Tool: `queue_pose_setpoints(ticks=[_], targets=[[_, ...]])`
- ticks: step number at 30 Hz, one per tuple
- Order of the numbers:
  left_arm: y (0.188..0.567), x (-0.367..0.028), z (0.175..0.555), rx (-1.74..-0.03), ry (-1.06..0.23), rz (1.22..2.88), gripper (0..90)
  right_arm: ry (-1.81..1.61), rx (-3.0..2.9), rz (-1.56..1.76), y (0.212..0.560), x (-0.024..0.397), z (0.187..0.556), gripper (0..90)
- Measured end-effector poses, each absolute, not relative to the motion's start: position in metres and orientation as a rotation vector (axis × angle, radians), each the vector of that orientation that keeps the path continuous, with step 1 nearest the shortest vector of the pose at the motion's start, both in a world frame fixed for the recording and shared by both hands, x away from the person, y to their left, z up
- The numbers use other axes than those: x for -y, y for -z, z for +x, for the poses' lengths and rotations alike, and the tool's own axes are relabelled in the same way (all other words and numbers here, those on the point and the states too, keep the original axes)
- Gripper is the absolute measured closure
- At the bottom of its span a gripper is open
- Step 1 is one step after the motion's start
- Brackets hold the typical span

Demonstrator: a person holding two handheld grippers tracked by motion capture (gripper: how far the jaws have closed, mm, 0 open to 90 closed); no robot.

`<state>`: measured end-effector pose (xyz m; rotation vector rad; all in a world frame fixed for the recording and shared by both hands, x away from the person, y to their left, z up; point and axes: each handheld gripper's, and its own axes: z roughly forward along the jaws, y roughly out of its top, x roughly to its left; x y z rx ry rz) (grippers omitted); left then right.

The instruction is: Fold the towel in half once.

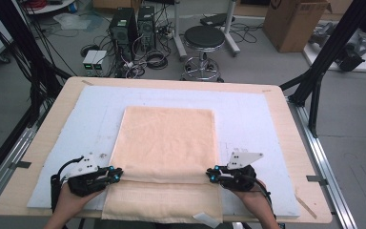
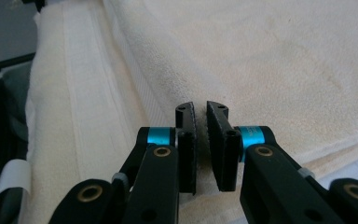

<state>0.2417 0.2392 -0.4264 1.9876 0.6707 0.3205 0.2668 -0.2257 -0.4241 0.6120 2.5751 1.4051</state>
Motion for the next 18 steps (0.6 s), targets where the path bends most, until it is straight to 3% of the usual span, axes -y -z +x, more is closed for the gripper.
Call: queue_pose_setpoints(ticks=[18], targets=[[0.410,-0.236,0.207,-0.598,-0.356,2.008,82.3,-1.442,-2.579,0.509,0.402,0.235,0.239,82.8]])
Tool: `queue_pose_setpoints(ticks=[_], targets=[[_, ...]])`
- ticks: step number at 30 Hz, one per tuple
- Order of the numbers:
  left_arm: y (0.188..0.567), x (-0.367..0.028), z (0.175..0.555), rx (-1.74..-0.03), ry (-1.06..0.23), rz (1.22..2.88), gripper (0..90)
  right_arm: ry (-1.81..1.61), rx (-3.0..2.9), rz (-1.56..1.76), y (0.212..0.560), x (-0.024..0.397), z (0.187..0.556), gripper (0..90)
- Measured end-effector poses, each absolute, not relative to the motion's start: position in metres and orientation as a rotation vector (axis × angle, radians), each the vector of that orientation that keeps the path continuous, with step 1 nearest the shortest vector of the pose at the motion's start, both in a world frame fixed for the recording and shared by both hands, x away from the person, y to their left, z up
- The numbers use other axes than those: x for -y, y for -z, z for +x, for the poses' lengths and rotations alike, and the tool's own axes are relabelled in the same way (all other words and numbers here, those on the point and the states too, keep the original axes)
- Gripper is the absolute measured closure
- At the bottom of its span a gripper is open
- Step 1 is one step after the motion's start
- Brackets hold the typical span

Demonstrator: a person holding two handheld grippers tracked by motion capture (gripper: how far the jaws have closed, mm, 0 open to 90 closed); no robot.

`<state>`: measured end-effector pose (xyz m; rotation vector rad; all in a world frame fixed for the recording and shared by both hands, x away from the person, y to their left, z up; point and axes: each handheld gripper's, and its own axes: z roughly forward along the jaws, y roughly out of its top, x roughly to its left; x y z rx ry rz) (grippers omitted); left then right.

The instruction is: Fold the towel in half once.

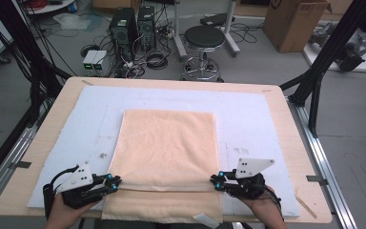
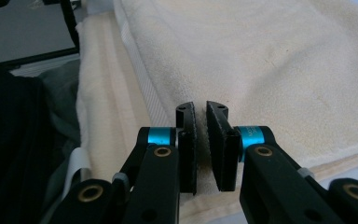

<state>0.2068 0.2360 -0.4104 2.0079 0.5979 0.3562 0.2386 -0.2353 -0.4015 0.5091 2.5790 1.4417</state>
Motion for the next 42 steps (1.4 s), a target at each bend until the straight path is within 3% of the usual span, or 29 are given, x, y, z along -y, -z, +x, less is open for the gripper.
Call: queue_pose_setpoints(ticks=[29,31,33,34,42], targets=[[0.419,-0.232,0.163,-0.545,-0.296,2.073,82.7,-1.429,-2.698,0.363,0.406,0.238,0.198,82.4],[0.419,-0.232,0.161,-0.537,-0.270,2.081,77.0,-1.430,-2.741,0.358,0.409,0.238,0.197,74.7],[0.419,-0.232,0.160,-0.551,-0.278,2.073,61.0,-1.441,-2.748,0.367,0.411,0.239,0.198,72.6],[0.419,-0.232,0.160,-0.554,-0.281,2.068,58.7,-1.455,-2.742,0.376,0.411,0.240,0.198,70.7],[0.418,-0.228,0.178,-0.570,-0.306,2.061,55.6,-1.477,-2.685,0.430,0.409,0.240,0.212,63.6]])
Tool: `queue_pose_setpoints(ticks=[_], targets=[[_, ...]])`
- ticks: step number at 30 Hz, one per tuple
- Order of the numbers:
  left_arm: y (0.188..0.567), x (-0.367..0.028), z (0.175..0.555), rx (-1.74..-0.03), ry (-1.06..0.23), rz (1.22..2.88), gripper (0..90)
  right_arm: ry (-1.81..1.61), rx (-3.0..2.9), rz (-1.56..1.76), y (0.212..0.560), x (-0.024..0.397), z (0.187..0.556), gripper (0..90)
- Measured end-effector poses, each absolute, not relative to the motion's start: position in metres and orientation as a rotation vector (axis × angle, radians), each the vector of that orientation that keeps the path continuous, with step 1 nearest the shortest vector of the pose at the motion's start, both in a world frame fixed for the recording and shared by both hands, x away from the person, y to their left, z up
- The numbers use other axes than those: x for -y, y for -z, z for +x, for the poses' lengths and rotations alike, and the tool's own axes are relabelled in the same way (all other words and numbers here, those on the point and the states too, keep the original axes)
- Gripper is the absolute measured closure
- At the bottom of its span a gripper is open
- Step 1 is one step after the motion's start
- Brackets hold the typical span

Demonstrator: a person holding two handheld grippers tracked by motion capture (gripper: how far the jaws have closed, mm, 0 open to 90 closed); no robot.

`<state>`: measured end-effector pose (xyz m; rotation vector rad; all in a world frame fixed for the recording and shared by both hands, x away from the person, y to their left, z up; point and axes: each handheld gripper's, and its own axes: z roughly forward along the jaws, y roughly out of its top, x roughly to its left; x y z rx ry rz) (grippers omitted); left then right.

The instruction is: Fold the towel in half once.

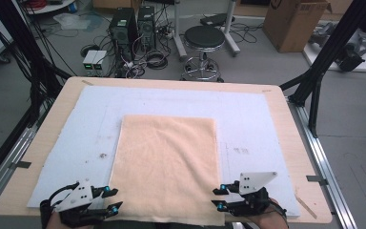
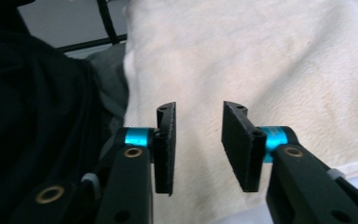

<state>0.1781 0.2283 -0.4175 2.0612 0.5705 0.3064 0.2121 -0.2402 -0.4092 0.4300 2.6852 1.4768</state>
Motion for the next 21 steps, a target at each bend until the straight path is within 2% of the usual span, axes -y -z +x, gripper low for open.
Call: queue_pose_setpoints(ticks=[9,15,17,19,21], targets=[[0.419,-0.222,0.216,-0.633,-0.302,2.028,53.1,-1.445,-2.633,0.497,0.406,0.225,0.251,56.0],[0.421,-0.225,0.246,-0.726,-0.323,1.987,53.0,-1.407,-2.556,0.617,0.408,0.223,0.278,54.8],[0.422,-0.226,0.253,-0.754,-0.338,1.978,52.7,-1.388,-2.527,0.677,0.411,0.224,0.291,57.6],[0.424,-0.226,0.259,-0.770,-0.355,1.969,53.9,-1.376,-2.509,0.735,0.414,0.225,0.302,64.2],[0.428,-0.227,0.264,-0.770,-0.361,1.991,63.9,-1.341,-2.493,0.772,0.417,0.223,0.312,71.4]])
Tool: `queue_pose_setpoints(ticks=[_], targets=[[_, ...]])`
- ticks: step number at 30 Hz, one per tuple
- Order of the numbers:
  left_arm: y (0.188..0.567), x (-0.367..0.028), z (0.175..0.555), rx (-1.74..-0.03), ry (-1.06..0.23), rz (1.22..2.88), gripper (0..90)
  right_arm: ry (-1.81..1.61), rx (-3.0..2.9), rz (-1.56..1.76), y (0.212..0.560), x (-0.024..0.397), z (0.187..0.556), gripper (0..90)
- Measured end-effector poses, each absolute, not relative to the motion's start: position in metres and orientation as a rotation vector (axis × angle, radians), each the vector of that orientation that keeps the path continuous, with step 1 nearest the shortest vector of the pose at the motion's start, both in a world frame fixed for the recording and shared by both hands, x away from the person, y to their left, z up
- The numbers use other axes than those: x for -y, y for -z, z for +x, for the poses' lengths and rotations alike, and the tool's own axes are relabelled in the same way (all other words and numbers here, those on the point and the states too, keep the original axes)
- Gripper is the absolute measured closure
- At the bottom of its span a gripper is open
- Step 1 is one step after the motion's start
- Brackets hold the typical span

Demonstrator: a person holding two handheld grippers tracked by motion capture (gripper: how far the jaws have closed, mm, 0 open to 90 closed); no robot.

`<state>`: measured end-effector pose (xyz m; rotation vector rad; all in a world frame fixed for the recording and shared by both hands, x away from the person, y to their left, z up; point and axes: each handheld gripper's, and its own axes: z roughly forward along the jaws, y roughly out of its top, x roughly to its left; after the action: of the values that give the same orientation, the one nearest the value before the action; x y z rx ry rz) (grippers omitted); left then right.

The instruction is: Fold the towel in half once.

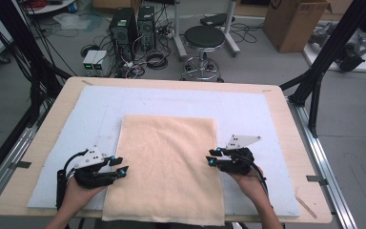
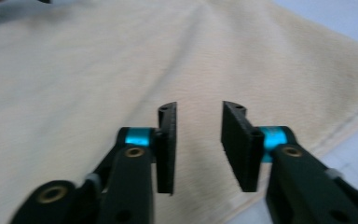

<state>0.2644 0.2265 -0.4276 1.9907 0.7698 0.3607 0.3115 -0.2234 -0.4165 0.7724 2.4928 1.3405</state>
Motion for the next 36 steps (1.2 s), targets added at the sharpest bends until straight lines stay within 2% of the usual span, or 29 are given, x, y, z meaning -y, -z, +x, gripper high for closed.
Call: queue_pose_setpoints(ticks=[3,5,11,20,27,36], targets=[[0.433,-0.226,0.273,-0.795,-0.358,2.025,71.0,-1.298,-2.465,0.827,0.423,0.218,0.329,77.7],[0.435,-0.226,0.277,-0.813,-0.362,2.036,72.5,-1.268,-2.477,0.870,0.427,0.215,0.339,79.1],[0.441,-0.225,0.277,-0.815,-0.359,2.092,72.6,-1.176,-2.505,0.935,0.442,0.217,0.356,81.2],[0.447,-0.230,0.277,-0.823,-0.341,2.060,71.3,-1.180,-2.502,0.945,0.443,0.225,0.359,80.7],[0.443,-0.233,0.277,-0.835,-0.308,2.025,63.5,-1.289,-2.467,0.931,0.435,0.229,0.354,71.3],[0.431,-0.237,0.281,-0.861,-0.298,1.946,53.0,-1.396,-2.432,0.930,0.425,0.229,0.345,50.7]])
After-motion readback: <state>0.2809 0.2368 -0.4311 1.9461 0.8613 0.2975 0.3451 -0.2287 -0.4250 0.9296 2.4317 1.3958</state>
